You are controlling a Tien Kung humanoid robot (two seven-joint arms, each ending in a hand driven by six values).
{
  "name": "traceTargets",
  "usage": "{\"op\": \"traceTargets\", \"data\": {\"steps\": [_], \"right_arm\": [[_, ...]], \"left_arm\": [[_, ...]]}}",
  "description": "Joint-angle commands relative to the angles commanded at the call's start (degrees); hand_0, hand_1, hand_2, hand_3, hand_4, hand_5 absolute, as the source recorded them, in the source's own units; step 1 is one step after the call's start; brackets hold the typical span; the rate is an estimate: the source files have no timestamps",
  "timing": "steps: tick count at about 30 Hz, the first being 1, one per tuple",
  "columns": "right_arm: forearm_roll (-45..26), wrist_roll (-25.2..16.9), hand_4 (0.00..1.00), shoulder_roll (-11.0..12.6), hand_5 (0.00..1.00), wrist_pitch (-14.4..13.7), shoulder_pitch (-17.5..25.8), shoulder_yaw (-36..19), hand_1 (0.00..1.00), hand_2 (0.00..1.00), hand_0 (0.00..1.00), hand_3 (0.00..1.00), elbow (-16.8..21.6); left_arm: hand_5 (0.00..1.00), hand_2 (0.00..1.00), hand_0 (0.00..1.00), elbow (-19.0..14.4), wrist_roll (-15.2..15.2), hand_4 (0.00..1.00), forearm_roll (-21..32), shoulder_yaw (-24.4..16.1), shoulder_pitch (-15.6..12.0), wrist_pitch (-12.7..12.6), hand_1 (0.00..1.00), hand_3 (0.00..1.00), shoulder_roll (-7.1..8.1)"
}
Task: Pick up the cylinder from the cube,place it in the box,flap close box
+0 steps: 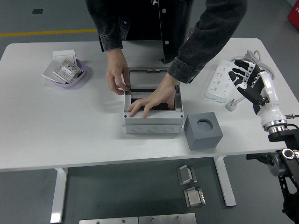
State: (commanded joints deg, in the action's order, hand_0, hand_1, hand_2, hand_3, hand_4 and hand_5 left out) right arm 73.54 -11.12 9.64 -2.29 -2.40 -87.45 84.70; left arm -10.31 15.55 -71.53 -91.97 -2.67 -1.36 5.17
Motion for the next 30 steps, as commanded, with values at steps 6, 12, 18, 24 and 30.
{"op": "traceTargets", "data": {"steps": [6,12,18,24,30], "right_arm": [[-0.1,-0.1,0.873,0.0,0.371,-0.1,0.1,-0.4,0.755,0.776,0.774,0.709,0.1],[-0.3,-0.3,0.874,-0.2,0.374,-0.1,0.5,-0.5,0.753,0.775,0.774,0.700,0.0],[-0.9,-0.4,0.876,-0.4,0.375,-0.1,0.6,-0.2,0.752,0.773,0.774,0.698,0.1],[-2.6,-0.8,0.879,-0.9,0.379,-0.2,0.6,-0.2,0.751,0.773,0.775,0.699,0.7],[-2.8,-0.8,0.881,-0.8,0.386,-0.3,0.7,-0.8,0.746,0.772,0.774,0.698,0.8]], "left_arm": [[0.285,0.572,0.637,0.0,0.0,0.671,-0.1,0.1,0.1,0.0,0.614,0.600,-0.03],[0.285,0.572,0.637,0.0,0.1,0.671,-0.4,0.0,0.3,0.0,0.614,0.600,0.36],[0.285,0.572,0.637,0.0,0.2,0.672,-1.0,-0.1,0.5,0.1,0.614,0.600,0.29],[0.285,0.572,0.637,0.0,0.3,0.672,-1.5,-0.2,0.6,0.1,0.615,0.600,0.25],[0.286,0.572,0.637,0.0,0.3,0.672,-1.5,-0.3,0.6,0.1,0.614,0.600,0.48]]}}
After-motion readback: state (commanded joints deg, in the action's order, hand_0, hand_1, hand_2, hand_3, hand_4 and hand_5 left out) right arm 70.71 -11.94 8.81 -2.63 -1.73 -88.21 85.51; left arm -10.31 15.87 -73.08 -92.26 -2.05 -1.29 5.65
